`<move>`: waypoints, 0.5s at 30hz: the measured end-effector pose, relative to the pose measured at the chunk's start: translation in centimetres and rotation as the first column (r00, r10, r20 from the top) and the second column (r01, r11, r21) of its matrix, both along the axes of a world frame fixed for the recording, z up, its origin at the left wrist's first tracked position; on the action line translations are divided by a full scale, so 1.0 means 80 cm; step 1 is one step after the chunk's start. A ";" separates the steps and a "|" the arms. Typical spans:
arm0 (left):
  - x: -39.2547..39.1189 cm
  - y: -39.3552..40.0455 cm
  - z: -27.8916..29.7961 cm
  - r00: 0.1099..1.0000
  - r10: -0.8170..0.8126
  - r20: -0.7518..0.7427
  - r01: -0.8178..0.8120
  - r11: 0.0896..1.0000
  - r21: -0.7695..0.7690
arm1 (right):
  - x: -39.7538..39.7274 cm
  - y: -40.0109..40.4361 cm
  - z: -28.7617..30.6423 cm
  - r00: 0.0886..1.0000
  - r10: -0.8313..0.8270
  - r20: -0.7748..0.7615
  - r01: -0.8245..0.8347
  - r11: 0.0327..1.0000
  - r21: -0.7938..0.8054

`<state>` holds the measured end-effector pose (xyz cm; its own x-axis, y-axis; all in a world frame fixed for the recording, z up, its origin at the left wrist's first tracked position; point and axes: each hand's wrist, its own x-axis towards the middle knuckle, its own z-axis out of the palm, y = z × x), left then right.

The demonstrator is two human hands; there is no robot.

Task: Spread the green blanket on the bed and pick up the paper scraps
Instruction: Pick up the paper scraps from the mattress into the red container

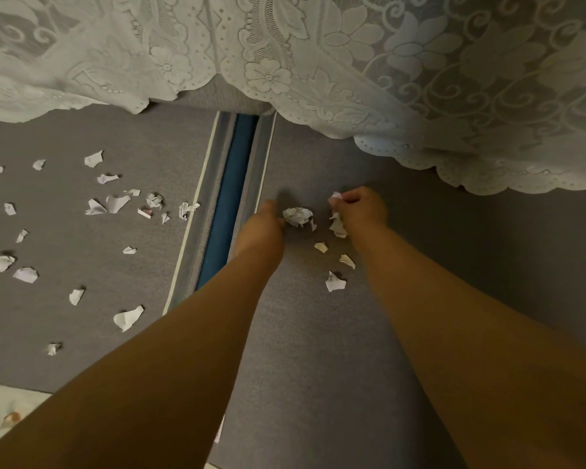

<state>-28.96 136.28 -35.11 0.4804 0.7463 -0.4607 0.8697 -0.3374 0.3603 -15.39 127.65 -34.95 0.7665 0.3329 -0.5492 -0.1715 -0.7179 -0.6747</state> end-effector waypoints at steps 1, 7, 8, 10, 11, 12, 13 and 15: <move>0.004 0.001 0.001 0.999 -0.019 0.034 0.018 0.999 0.039 | 0.001 -0.004 -0.002 0.999 -0.036 -0.003 0.036 0.999 0.018; 0.036 -0.005 0.004 0.997 0.000 0.074 0.005 0.998 -0.065 | 0.010 -0.023 -0.005 0.991 -0.133 -0.028 0.136 0.986 0.098; 0.040 -0.007 0.003 0.998 -0.011 0.054 0.016 0.995 -0.097 | 0.011 -0.024 -0.006 0.987 -0.149 -0.059 0.154 0.982 0.109; 0.044 -0.008 0.000 0.999 -0.038 0.018 0.040 0.994 -0.105 | 0.010 -0.023 -0.005 0.979 -0.173 -0.110 0.187 0.974 0.130; 0.046 -0.009 -0.003 0.999 -0.050 0.008 0.050 0.994 -0.097 | 0.009 -0.024 -0.005 0.979 -0.168 -0.116 0.182 0.975 0.128; 0.049 -0.007 -0.002 0.998 -0.062 -0.012 0.060 0.993 -0.098 | 0.009 -0.024 -0.005 0.982 -0.150 -0.111 0.163 0.979 0.123; 0.051 -0.007 -0.003 0.996 -0.084 -0.038 0.079 0.991 -0.105 | 0.008 -0.025 -0.007 0.984 -0.138 -0.110 0.150 0.982 0.114; 0.057 -0.004 -0.001 0.988 -0.120 -0.093 0.107 0.985 -0.132 | 0.007 -0.027 -0.006 0.978 -0.164 -0.128 0.178 0.977 0.113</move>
